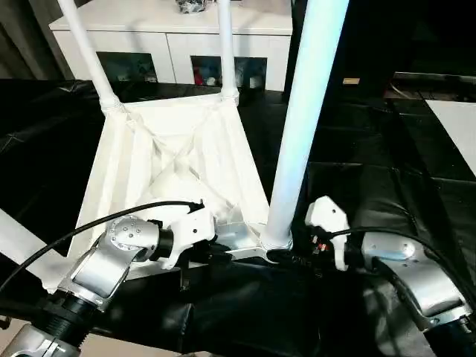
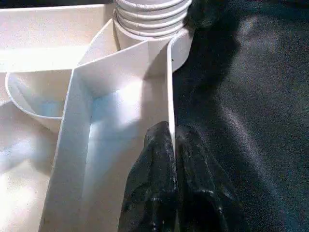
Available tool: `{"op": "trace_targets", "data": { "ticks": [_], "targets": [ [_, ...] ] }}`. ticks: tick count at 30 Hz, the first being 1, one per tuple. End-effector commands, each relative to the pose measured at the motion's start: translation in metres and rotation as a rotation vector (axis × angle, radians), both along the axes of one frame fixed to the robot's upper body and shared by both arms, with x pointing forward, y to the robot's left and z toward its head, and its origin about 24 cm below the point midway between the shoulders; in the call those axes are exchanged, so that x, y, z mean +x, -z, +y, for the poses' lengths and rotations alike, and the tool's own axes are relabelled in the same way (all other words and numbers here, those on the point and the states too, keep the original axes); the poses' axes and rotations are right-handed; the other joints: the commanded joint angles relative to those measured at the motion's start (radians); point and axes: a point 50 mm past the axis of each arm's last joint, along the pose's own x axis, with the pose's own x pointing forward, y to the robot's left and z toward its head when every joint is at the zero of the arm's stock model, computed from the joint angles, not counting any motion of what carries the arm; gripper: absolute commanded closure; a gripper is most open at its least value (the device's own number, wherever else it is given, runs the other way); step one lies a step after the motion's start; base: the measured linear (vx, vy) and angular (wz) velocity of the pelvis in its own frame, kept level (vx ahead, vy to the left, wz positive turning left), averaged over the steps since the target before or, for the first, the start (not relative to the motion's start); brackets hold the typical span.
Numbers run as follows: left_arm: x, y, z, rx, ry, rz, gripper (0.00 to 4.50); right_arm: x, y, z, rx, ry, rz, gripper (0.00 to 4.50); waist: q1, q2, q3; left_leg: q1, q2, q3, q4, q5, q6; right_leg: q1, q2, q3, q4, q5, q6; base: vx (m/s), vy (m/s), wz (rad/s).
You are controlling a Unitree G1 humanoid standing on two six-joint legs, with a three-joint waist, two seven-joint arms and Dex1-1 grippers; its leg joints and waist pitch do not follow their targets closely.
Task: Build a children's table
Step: Rotate leg to tighten
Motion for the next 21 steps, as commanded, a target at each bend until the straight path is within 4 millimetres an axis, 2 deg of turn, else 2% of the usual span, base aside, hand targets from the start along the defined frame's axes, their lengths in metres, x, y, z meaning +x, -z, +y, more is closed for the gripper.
{"op": "trace_targets", "data": {
  "ticks": [1,3,6,11,13,14,16,18,19,20,21],
  "targets": [
    [-0.005,0.009,0.003,0.035,0.011,0.036,4.50,0.005,-0.006,-0.001,0.011,0.015,-0.029,1.34,-0.001,-0.010,-0.054,-0.001,0.050,-0.014,-0.069,-0.081,0.070,0.046,-0.075,0.045,-0.063,-0.048,-0.259,0.000,0.000,0.00],
    [-0.004,0.009,0.004,0.036,0.009,0.034,4.50,0.006,-0.007,0.000,0.036,0.025,-0.029,1.38,-0.001,-0.009,-0.055,0.000,0.050,-0.014,-0.068,-0.077,0.073,0.045,-0.075,0.045,-0.062,-0.035,-0.260,0.000,0.000,0.00],
    [-0.004,0.009,0.004,0.037,0.011,0.036,4.50,0.005,-0.008,0.001,0.053,0.024,-0.025,1.69,-0.001,-0.008,-0.055,-0.001,0.049,-0.014,-0.068,-0.085,0.072,0.046,-0.076,0.045,-0.064,-0.050,-0.260,0.000,0.000,0.00],
    [-0.004,0.012,0.003,0.031,0.001,0.038,4.50,0.002,-0.006,0.003,0.082,0.030,-0.022,1.83,-0.001,-0.010,-0.056,-0.003,0.049,-0.014,-0.068,-0.082,0.069,0.047,-0.076,0.046,-0.063,-0.048,-0.256,0.000,0.000,0.00],
    [-0.001,0.015,0.000,0.030,-0.045,0.022,4.50,0.009,0.000,0.003,0.072,0.123,-0.041,1.83,-0.001,-0.010,-0.056,-0.001,0.048,-0.013,-0.068,-0.081,0.066,0.045,-0.075,0.045,-0.064,-0.051,-0.256,0.000,0.000,0.00],
    [0.001,0.016,-0.001,0.032,-0.060,0.017,4.50,0.011,0.002,0.002,0.061,0.155,-0.049,1.83,-0.003,-0.008,-0.053,0.000,0.048,-0.012,-0.069,-0.101,0.057,0.042,-0.076,0.044,-0.068,-0.086,-0.256,0.000,0.000,0.00],
    [0.009,0.022,-0.009,0.034,-0.147,-0.009,4.50,0.021,0.014,0.002,0.020,0.317,-0.054,1.83,-0.005,-0.012,-0.051,0.002,0.046,-0.013,-0.073,-0.124,0.038,0.042,-0.075,0.044,-0.074,-0.146,-0.242,0.000,0.000,0.00],
    [0.013,0.024,-0.015,0.029,-0.181,-0.025,4.50,0.025,0.020,0.003,0.011,0.398,-0.046,1.83,-0.012,-0.009,-0.045,0.001,0.044,-0.014,-0.078,-0.168,0.013,0.040,-0.076,0.044,-0.083,-0.241,-0.221,0.000,0.000,0.00],
    [0.017,0.026,-0.022,0.020,-0.225,-0.030,4.50,0.029,0.026,0.005,0.009,0.487,-0.038,1.83,-0.015,-0.016,-0.043,0.005,0.044,-0.015,-0.080,-0.195,0.002,0.037,-0.077,0.045,-0.091,-0.308,-0.199,-0.051,-0.002,0.00],
    [0.023,0.029,-0.034,0.024,-0.274,-0.036,4.50,0.034,0.032,0.009,0.005,0.608,-0.023,1.84,-0.019,-0.007,-0.039,0.008,0.043,-0.016,-0.082,-0.218,-0.008,0.032,-0.079,0.047,-0.096,-0.363,-0.183,0.000,0.000,0.00],
    [0.026,0.032,-0.043,0.038,-0.313,-0.031,4.50,0.036,0.037,0.013,-0.012,0.691,-0.022,1.84,-0.026,-0.009,-0.038,0.010,0.042,-0.017,-0.083,-0.241,-0.021,0.027,-0.078,0.047,-0.100,-0.399,-0.171,0.000,0.000,0.00]
  ]
}}
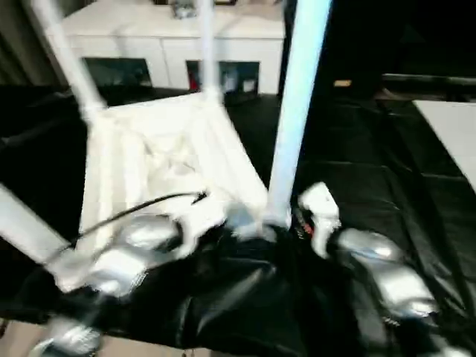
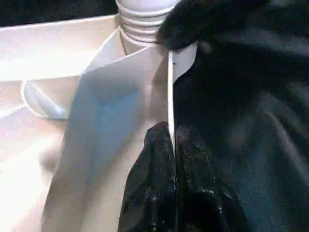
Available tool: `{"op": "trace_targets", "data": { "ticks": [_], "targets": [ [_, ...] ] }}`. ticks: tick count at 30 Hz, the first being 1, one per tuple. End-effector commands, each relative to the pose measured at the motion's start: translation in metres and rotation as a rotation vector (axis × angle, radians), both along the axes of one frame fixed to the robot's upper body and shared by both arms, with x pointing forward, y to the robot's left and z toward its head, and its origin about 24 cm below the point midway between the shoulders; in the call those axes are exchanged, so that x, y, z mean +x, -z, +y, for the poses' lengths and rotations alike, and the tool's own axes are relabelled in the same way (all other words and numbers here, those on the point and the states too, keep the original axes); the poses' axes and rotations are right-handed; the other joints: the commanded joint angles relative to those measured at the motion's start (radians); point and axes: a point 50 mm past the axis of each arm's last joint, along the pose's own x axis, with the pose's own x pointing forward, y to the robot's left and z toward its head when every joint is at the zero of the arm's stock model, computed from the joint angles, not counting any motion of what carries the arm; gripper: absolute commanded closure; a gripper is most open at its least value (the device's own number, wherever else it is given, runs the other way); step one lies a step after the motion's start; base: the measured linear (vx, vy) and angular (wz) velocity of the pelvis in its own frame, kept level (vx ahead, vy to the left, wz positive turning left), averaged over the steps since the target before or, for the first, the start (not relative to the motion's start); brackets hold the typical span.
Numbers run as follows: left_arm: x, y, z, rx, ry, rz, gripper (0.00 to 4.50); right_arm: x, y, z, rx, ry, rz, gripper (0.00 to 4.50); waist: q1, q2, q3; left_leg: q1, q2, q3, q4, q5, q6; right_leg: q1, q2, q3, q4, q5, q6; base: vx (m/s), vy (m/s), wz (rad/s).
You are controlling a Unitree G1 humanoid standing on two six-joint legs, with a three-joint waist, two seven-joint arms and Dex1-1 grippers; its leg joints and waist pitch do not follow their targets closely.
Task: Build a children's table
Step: Rotate leg to tighten
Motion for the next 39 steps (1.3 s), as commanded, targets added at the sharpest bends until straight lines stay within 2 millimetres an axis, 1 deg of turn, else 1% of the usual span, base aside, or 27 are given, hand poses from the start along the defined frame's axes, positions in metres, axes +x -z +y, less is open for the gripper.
{"op": "trace_targets", "data": {
  "ticks": [1,2,3,4,5,6,7,8,9,11,12,13,14,15,16,18,21,22,23,25,26,27,29,31,34,36,39],
  "targets": [
    [-0.002,0.021,-0.015,0.078,-0.071,0.069,4.50,0.004,0.019,-0.003,-0.082,0.217,0.074,1.84,-0.002,-0.008,-0.039,0.006,0.042,-0.020,-0.085,-0.245,-0.023,0.021,-0.079,0.045,-0.102,-0.414,-0.163,0.000,0.000,0.00],
    [-0.002,0.021,-0.015,0.078,-0.071,0.069,4.50,0.004,0.019,-0.003,-0.082,0.217,0.074,1.84,-0.002,-0.008,-0.040,0.005,0.041,-0.023,-0.086,-0.245,-0.027,0.021,-0.080,0.044,-0.104,-0.421,-0.155,0.000,0.000,0.00],
    [0.003,0.023,-0.030,0.084,-0.128,0.065,4.50,0.007,0.021,0.010,-0.082,0.290,0.072,1.84,-0.005,-0.008,-0.040,0.004,0.043,-0.023,-0.087,-0.246,-0.026,0.022,-0.079,0.045,-0.104,-0.416,-0.150,0.000,0.000,0.00],
    [0.005,0.024,-0.036,0.081,-0.142,0.068,4.50,0.009,0.020,0.016,-0.076,0.297,0.062,1.84,-0.006,-0.005,-0.042,0.007,0.042,-0.023,-0.086,-0.257,-0.028,0.017,-0.079,0.046,-0.107,-0.413,-0.148,0.000,0.000,0.00],
    [0.005,0.024,-0.036,0.081,-0.142,0.068,4.50,0.009,0.020,0.016,-0.076,0.297,0.062,1.84,-0.005,-0.005,-0.040,0.008,0.042,-0.022,-0.087,-0.262,-0.028,0.015,-0.079,0.045,-0.109,-0.416,-0.147,0.000,0.000,0.00],
    [0.007,0.024,-0.042,0.090,-0.149,0.062,4.50,0.011,0.014,0.030,-0.050,0.263,0.030,1.84,-0.001,-0.001,-0.044,0.010,0.042,-0.023,-0.086,-0.268,-0.020,0.017,-0.082,0.047,-0.109,-0.392,-0.147,0.000,0.000,0.00],
    [0.007,0.024,-0.042,0.090,-0.149,0.062,4.50,0.011,0.014,0.030,-0.050,0.263,0.030,1.84,-0.002,-0.004,-0.043,0.006,0.043,-0.022,-0.087,-0.264,-0.016,0.017,-0.079,0.048,-0.109,-0.374,-0.147,0.000,0.000,0.00],
    [0.008,0.025,-0.043,0.104,-0.137,0.058,4.50,0.012,0.003,0.041,0.005,0.184,-0.034,1.84,-0.001,0.001,-0.044,0.003,0.043,-0.024,-0.089,-0.264,-0.012,0.021,-0.079,0.047,-0.105,-0.353,-0.149,0.000,0.000,0.00],
    [0.009,0.025,-0.042,0.110,-0.137,0.054,4.50,0.012,0.000,0.043,0.028,0.169,-0.056,1.49,-0.002,0.000,-0.043,0.002,0.043,-0.023,-0.090,-0.276,-0.009,0.020,-0.079,0.046,-0.107,-0.361,-0.147,0.000,0.000,0.00],
    [0.009,0.025,-0.038,0.121,-0.121,0.058,4.50,0.011,-0.008,0.042,0.088,0.154,-0.082,1.15,0.000,-0.002,-0.047,0.002,0.043,-0.023,-0.088,-0.270,-0.001,0.021,-0.082,0.048,-0.108,-0.364,-0.144,0.000,0.000,0.00],
    [0.008,0.025,-0.035,0.128,-0.114,0.060,4.50,0.011,-0.012,0.038,0.085,0.148,-0.113,1.12,0.001,0.000,-0.048,-0.001,0.044,-0.022,-0.087,-0.245,0.007,0.023,-0.081,0.048,-0.104,-0.319,-0.156,0.000,0.000,0.00],
    [0.008,0.025,-0.032,0.135,-0.112,0.059,4.50,0.010,-0.015,0.036,0.094,0.141,-0.125,1.04,0.001,0.000,-0.048,-0.005,0.044,-0.022,-0.089,-0.237,0.010,0.026,-0.080,0.047,-0.102,-0.308,-0.157,0.000,0.000,0.00],
    [0.007,0.025,-0.029,0.139,-0.101,0.062,4.50,0.009,-0.017,0.032,0.092,0.132,-0.133,0.92,0.001,-0.002,-0.049,-0.005,0.045,-0.022,-0.090,-0.233,0.015,0.026,-0.080,0.046,-0.101,-0.301,-0.157,0.000,0.000,0.00],
    [0.007,0.025,-0.025,0.148,-0.093,0.064,4.50,0.009,-0.021,0.027,0.086,0.131,-0.148,0.80,0.003,0.000,-0.049,-0.005,0.046,-0.023,-0.089,-0.230,0.016,0.027,-0.080,0.046,-0.101,-0.297,-0.157,0.000,0.000,0.00],
    [0.006,0.024,-0.021,0.153,-0.074,0.056,4.50,0.007,-0.023,0.023,0.075,0.113,-0.154,0.71,0.002,-0.001,-0.053,-0.008,0.047,-0.024,-0.088,-0.206,0.021,0.031,-0.079,0.047,-0.095,-0.261,-0.163,0.000,0.000,0.00],
    [0.004,0.023,-0.016,0.158,-0.049,0.057,4.50,0.005,-0.025,0.017,0.044,0.073,-0.160,0.59,0.002,-0.001,-0.051,-0.012,0.047,-0.024,-0.089,-0.193,0.028,0.034,-0.078,0.044,-0.094,-0.236,-0.166,0.000,0.000,0.00],
    [-0.005,0.019,0.002,0.170,0.041,0.080,4.50,-0.009,-0.031,-0.002,-0.032,-0.122,-0.157,0.50,0.004,-0.002,-0.052,-0.012,0.050,-0.023,-0.086,-0.184,0.041,0.037,-0.080,0.047,-0.093,-0.227,-0.166,0.000,0.000,0.00],
    [-0.009,0.017,0.005,0.171,0.090,0.071,4.50,-0.015,-0.032,-0.007,-0.027,-0.187,-0.142,0.50,0.003,-0.002,-0.052,-0.013,0.050,-0.020,-0.084,-0.172,0.048,0.035,-0.078,0.048,-0.089,-0.193,-0.178,0.000,0.000,0.00],
    [-0.015,0.015,0.010,0.162,0.149,0.083,4.50,-0.022,-0.032,-0.012,-0.035,-0.258,-0.126,0.50,0.007,-0.002,-0.054,-0.012,0.053,-0.022,-0.083,-0.171,0.058,0.039,-0.082,0.049,-0.088,-0.177,-0.186,0.000,0.000,0.00],
    [-0.028,0.013,0.022,0.164,0.265,0.127,4.50,-0.036,-0.030,-0.023,-0.085,-0.396,-0.092,0.50,0.006,0.007,-0.055,-0.012,0.051,-0.021,-0.081,-0.151,0.069,0.037,-0.079,0.046,-0.083,-0.132,-0.205,0.000,0.000,0.00],
    [-0.028,0.013,0.023,0.165,0.267,0.128,4.50,-0.036,-0.029,-0.024,-0.087,-0.399,-0.091,0.50,0.006,0.004,-0.056,-0.014,0.054,-0.022,-0.081,-0.130,0.078,0.041,-0.078,0.046,-0.078,-0.085,-0.215,0.000,0.000,0.00],
    [-0.032,0.012,0.029,0.172,0.296,0.145,4.50,-0.042,-0.029,-0.027,-0.097,-0.451,-0.064,0.50,0.004,0.004,-0.055,-0.014,0.053,-0.021,-0.081,-0.127,0.082,0.039,-0.076,0.046,-0.077,-0.067,-0.223,0.000,0.000,0.00],
    [-0.034,0.011,0.032,0.169,0.308,0.153,4.50,-0.044,-0.028,-0.028,-0.101,-0.477,-0.049,0.50,0.005,0.006,-0.058,-0.007,0.052,-0.017,-0.076,-0.123,0.090,0.037,-0.077,0.045,-0.075,-0.042,-0.249,0.000,0.000,0.00],
    [-0.038,0.007,0.036,0.161,0.337,0.171,4.50,-0.044,-0.029,-0.029,-0.100,-0.490,-0.038,0.50,0.008,0.005,-0.056,-0.008,0.053,-0.017,-0.078,-0.115,0.091,0.039,-0.077,0.044,-0.072,-0.036,-0.258,0.000,0.000,0.00],
    [-0.041,0.005,0.039,0.164,0.349,0.175,4.50,-0.043,-0.029,-0.028,-0.095,-0.503,-0.031,0.50,0.007,0.005,-0.053,-0.007,0.054,-0.017,-0.081,-0.139,0.079,0.038,-0.078,0.044,-0.076,-0.086,-0.254,0.000,0.000,0.00],
    [-0.042,0.006,0.041,0.172,0.346,0.175,4.50,-0.043,-0.029,-0.025,-0.089,-0.515,-0.029,0.50,0.007,0.001,-0.051,-0.005,0.052,-0.016,-0.082,-0.156,0.070,0.036,-0.077,0.045,-0.080,-0.126,-0.246,0.000,0.000,0.00],
    [-0.043,0.007,0.043,0.171,0.350,0.180,4.50,-0.043,-0.029,-0.022,-0.064,-0.532,-0.026,0.50,0.007,0.002,-0.052,-0.006,0.052,-0.017,-0.083,-0.154,0.062,0.037,-0.077,0.046,-0.079,-0.139,-0.236,0.000,0.000,0.00]
  ]
}}
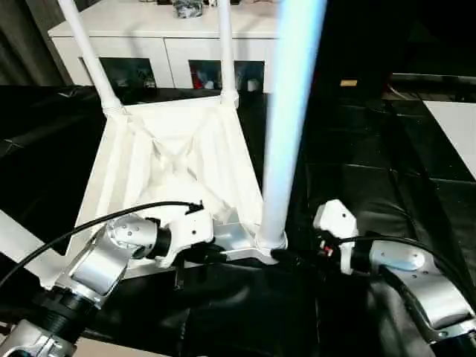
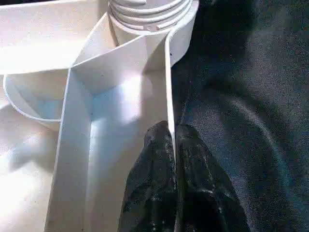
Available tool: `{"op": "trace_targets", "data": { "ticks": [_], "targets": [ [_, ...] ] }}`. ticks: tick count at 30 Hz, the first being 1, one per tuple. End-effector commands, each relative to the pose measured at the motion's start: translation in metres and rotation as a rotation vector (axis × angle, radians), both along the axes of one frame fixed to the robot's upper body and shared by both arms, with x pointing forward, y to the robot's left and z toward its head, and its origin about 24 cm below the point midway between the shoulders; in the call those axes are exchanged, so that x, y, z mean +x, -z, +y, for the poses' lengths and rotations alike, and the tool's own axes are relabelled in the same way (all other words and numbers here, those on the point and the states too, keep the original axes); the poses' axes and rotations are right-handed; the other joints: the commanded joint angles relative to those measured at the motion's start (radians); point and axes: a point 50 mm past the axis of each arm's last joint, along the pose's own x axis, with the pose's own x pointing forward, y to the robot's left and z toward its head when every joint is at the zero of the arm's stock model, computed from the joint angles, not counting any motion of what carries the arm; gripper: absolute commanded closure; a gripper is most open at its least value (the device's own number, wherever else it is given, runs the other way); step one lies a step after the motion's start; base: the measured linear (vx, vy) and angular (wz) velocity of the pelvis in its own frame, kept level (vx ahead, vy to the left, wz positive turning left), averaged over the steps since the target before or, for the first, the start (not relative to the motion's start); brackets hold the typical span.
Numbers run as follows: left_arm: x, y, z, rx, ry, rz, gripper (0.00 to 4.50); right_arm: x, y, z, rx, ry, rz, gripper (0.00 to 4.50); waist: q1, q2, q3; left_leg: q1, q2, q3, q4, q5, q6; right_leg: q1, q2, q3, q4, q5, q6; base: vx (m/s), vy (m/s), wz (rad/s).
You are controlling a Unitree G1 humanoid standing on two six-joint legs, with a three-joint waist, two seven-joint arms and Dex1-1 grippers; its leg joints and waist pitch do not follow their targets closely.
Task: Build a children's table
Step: Rotate leg to tighten
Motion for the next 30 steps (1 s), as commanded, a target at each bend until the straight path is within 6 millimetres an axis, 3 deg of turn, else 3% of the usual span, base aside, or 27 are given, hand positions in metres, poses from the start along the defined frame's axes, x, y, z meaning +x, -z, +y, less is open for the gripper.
{"op": "trace_targets", "data": {
  "ticks": [1,5,17,25,30],
  "targets": [
    [-0.014,0.018,0.002,0.059,0.046,0.095,4.50,0.002,-0.003,0.005,0.015,-0.028,-0.007,0.50,0.001,-0.009,-0.041,-0.003,0.052,-0.018,-0.074,-0.151,0.061,0.039,-0.076,0.046,-0.073,-0.129,-0.238,0.000,0.000,0.00],
    [-0.014,0.018,0.002,0.060,0.042,0.093,4.50,0.003,-0.002,0.008,0.032,-0.035,0.005,0.50,0.000,-0.010,-0.043,-0.002,0.052,-0.017,-0.072,-0.126,0.064,0.040,-0.076,0.046,-0.069,-0.090,-0.244,0.000,0.000,0.00],
    [-0.015,0.019,0.003,0.064,0.037,0.099,4.50,0.008,0.000,0.015,0.067,-0.040,0.017,1.45,0.000,-0.013,-0.045,-0.004,0.050,-0.016,-0.069,-0.105,0.069,0.042,-0.076,0.045,-0.065,-0.067,-0.249,0.000,0.000,0.00],
    [-0.016,0.020,0.005,0.074,0.035,0.104,4.50,0.006,0.004,0.015,0.054,-0.052,0.027,2.07,0.000,-0.012,-0.044,-0.004,0.050,-0.016,-0.070,-0.114,0.069,0.041,-0.076,0.044,-0.067,-0.084,-0.247,0.000,0.000,0.00],
    [-0.007,0.023,-0.003,0.069,-0.024,0.035,4.50,0.018,0.014,0.016,0.015,0.109,-0.040,2.36,-0.004,-0.011,-0.039,-0.002,0.049,-0.016,-0.075,-0.160,0.050,0.037,-0.075,0.044,-0.074,-0.152,-0.239,0.000,0.000,0.00]
  ]
}}
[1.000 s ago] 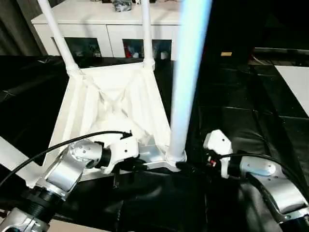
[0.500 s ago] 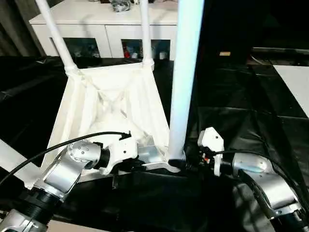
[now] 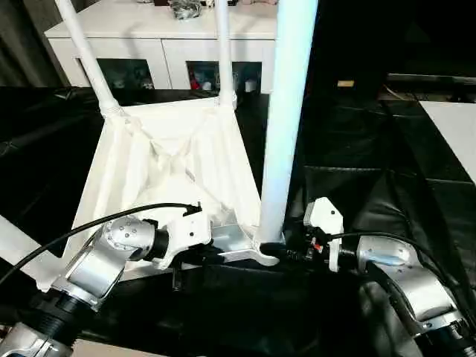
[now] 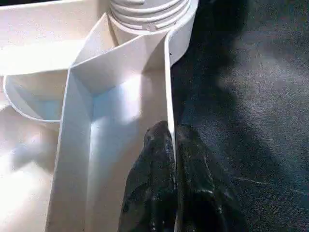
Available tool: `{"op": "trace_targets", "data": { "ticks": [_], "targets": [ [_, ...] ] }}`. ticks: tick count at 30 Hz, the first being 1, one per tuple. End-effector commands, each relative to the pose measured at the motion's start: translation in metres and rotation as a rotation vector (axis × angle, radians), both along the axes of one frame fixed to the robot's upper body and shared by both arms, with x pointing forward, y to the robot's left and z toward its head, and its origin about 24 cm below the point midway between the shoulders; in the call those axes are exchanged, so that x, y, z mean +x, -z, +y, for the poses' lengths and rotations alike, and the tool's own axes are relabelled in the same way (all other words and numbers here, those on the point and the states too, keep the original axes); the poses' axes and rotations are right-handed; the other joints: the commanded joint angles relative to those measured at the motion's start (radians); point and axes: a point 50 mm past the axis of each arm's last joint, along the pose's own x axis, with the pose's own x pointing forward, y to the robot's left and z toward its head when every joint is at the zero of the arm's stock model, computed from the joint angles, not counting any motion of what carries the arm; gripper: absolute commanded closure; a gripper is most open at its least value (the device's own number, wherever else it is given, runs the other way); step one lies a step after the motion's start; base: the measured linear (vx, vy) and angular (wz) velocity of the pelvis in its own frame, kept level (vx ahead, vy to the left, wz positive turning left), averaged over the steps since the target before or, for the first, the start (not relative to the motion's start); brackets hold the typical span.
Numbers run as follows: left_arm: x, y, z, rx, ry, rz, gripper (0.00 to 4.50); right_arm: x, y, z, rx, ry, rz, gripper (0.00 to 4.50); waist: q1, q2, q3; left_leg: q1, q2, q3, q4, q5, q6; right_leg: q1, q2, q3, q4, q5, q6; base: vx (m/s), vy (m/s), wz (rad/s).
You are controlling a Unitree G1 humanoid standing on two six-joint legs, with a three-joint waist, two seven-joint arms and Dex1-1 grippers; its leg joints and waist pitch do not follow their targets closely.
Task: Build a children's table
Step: Rotate leg to tighten
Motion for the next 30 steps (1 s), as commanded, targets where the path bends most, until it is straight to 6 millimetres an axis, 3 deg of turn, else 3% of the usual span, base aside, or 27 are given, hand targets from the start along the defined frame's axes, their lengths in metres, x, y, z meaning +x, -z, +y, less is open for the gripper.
{"op": "trace_targets", "data": {
  "ticks": [1,3,5,6,7,9,10,12,13,14,15,17,18,19,20,22,23,24,25,27,28,30],
  "targets": [
    [-0.006,0.022,-0.005,0.060,-0.005,0.047,4.50,0.010,0.008,-0.003,-0.062,0.124,-0.024,2.37,-0.001,-0.009,-0.034,-0.001,0.048,-0.016,-0.077,-0.185,0.035,0.031,-0.076,0.044,-0.081,-0.205,-0.228,0.000,0.000,0.00],
    [0.001,0.023,-0.012,0.053,-0.049,0.021,4.50,0.016,0.013,-0.001,-0.063,0.218,-0.026,2.39,-0.005,-0.013,-0.030,0.004,0.047,-0.015,-0.080,-0.230,0.017,0.026,-0.076,0.046,-0.091,-0.308,-0.202,0.000,0.000,0.00],
    [0.010,0.026,-0.030,0.029,-0.102,0.007,4.50,0.024,0.026,0.008,-0.046,0.391,0.012,2.42,-0.009,-0.008,-0.027,0.007,0.044,-0.021,-0.084,-0.286,-0.009,0.019,-0.080,0.045,-0.102,-0.443,-0.162,-0.056,-0.003,-0.01],
    [0.013,0.027,-0.037,0.021,-0.118,0.000,4.50,0.025,0.030,0.012,-0.044,0.434,0.029,2.42,-0.012,-0.011,-0.025,0.009,0.043,-0.024,-0.086,-0.310,-0.019,0.015,-0.080,0.045,-0.108,-0.494,-0.137,-0.059,-0.002,-0.03],
    [0.016,0.027,-0.046,0.013,-0.136,-0.009,4.50,0.028,0.033,0.016,-0.048,0.493,0.036,2.43,-0.012,-0.011,-0.025,0.009,0.043,-0.024,-0.086,-0.310,-0.019,0.015,-0.080,0.045,-0.108,-0.494,-0.137,-0.059,0.004,-0.04],
    [0.023,0.026,-0.062,0.004,-0.182,-0.033,4.50,0.033,0.037,0.026,-0.057,0.581,0.056,2.43,-0.018,-0.012,-0.020,0.011,0.040,-0.031,-0.090,-0.359,-0.030,0.009,-0.082,0.042,-0.121,-0.590,-0.089,0.000,0.000,0.00],
    [0.026,0.026,-0.069,0.002,-0.204,-0.046,4.50,0.035,0.039,0.031,-0.059,0.612,0.066,2.44,-0.018,-0.010,-0.022,0.013,0.040,-0.034,-0.090,-0.369,-0.032,0.009,-0.083,0.041,-0.122,-0.598,-0.084,0.000,0.000,0.00],
    [0.036,0.024,-0.090,-0.019,-0.297,-0.092,4.50,0.043,0.038,0.045,-0.082,0.682,0.071,2.46,-0.028,-0.009,-0.019,0.025,0.037,-0.035,-0.089,-0.422,-0.036,-0.002,-0.080,0.037,-0.131,-0.626,-0.074,0.000,0.000,0.00],
    [0.039,0.023,-0.096,-0.025,-0.322,-0.104,4.50,0.046,0.037,0.048,-0.092,0.712,0.066,2.46,-0.029,-0.009,-0.015,0.036,0.034,-0.034,-0.084,-0.449,-0.035,-0.012,-0.078,0.033,-0.142,-0.657,-0.068,0.000,0.000,0.00],
    [0.042,0.021,-0.103,-0.033,-0.345,-0.123,4.50,0.049,0.036,0.053,-0.079,0.717,0.073,2.46,-0.033,-0.011,-0.018,0.046,0.030,-0.036,-0.080,-0.470,-0.030,-0.014,-0.078,0.027,-0.146,-0.674,-0.059,0.000,0.000,0.00],
    [0.045,0.019,-0.108,-0.031,-0.349,-0.147,4.50,0.052,0.032,0.059,-0.046,0.707,0.069,2.46,-0.034,-0.009,-0.021,0.036,0.031,-0.041,-0.086,-0.463,-0.023,-0.003,-0.079,0.025,-0.145,-0.653,-0.052,0.000,0.000,0.00],
    [0.046,0.019,-0.109,-0.027,-0.342,-0.155,4.50,0.054,0.030,0.061,-0.031,0.699,0.061,2.46,-0.037,-0.007,-0.022,0.028,0.035,-0.043,-0.094,-0.463,-0.017,0.003,-0.080,0.024,-0.143,-0.610,-0.056,0.000,0.000,0.00],
    [0.046,0.018,-0.108,-0.026,-0.334,-0.162,4.50,0.055,0.025,0.061,0.000,0.692,0.037,2.46,-0.038,-0.007,-0.029,0.015,0.041,-0.044,-0.102,-0.435,-0.009,0.014,-0.084,0.027,-0.135,-0.517,-0.076,0.000,0.000,0.00],
    [0.047,0.017,-0.107,-0.026,-0.330,-0.166,4.50,0.056,0.022,0.061,0.023,0.688,0.020,2.46,-0.035,-0.007,-0.033,0.013,0.042,-0.042,-0.102,-0.410,-0.006,0.016,-0.084,0.031,-0.131,-0.473,-0.087,0.000,0.000,0.00],
    [0.047,0.017,-0.103,-0.022,-0.326,-0.173,4.50,0.057,0.016,0.058,0.062,0.690,-0.006,2.11,-0.030,-0.009,-0.039,0.006,0.046,-0.037,-0.100,-0.342,0.002,0.018,-0.084,0.037,-0.120,-0.360,-0.117,0.000,0.000,0.00],
    [0.047,0.017,-0.094,-0.014,-0.316,-0.184,4.50,0.056,0.009,0.051,0.102,0.698,-0.035,1.77,-0.023,-0.012,-0.041,0.004,0.047,-0.026,-0.096,-0.279,0.024,0.017,-0.081,0.039,-0.111,-0.257,-0.160,0.000,0.000,0.00],
    [0.047,0.018,-0.090,-0.007,-0.312,-0.187,4.50,0.055,0.008,0.049,0.095,0.685,-0.051,1.73,-0.022,-0.011,-0.038,0.004,0.047,-0.024,-0.098,-0.287,0.029,0.016,-0.081,0.037,-0.111,-0.268,-0.168,0.000,0.000,0.00],
    [0.047,0.018,-0.086,0.000,-0.307,-0.188,4.50,0.053,0.007,0.047,0.083,0.669,-0.069,1.65,-0.028,-0.011,-0.036,0.002,0.046,-0.025,-0.099,-0.345,0.025,0.015,-0.083,0.036,-0.113,-0.332,-0.167,0.000,0.000,0.00],
    [0.045,0.019,-0.083,0.003,-0.299,-0.187,4.50,0.052,0.005,0.043,0.079,0.661,-0.083,1.65,-0.027,-0.011,-0.038,0.000,0.046,-0.026,-0.100,-0.343,0.023,0.018,-0.085,0.036,-0.113,-0.338,-0.162,0.000,0.000,0.00],
    [0.042,0.019,-0.074,0.013,-0.265,-0.188,4.50,0.048,0.000,0.034,0.084,0.630,-0.100,1.39,-0.024,-0.012,-0.043,-0.002,0.048,-0.024,-0.097,-0.300,0.029,0.018,-0.086,0.039,-0.110,-0.283,-0.163,0.000,0.000,0.00],
    [0.041,0.019,-0.070,0.016,-0.254,-0.182,4.50,0.047,-0.001,0.030,0.074,0.614,-0.109,1.28,-0.021,-0.016,-0.047,-0.010,0.049,-0.024,-0.094,-0.241,0.044,0.026,-0.086,0.039,-0.100,-0.204,-0.174,0.000,0.000,0.00],
    [0.035,0.019,-0.062,0.004,-0.198,-0.164,4.50,0.041,0.000,0.017,-0.008,0.548,-0.118,1.07,-0.018,-0.011,-0.052,-0.011,0.050,-0.018,-0.084,-0.171,0.070,0.025,-0.084,0.038,-0.092,-0.109,-0.197,0.000,0.000,0.00]
  ]
}}
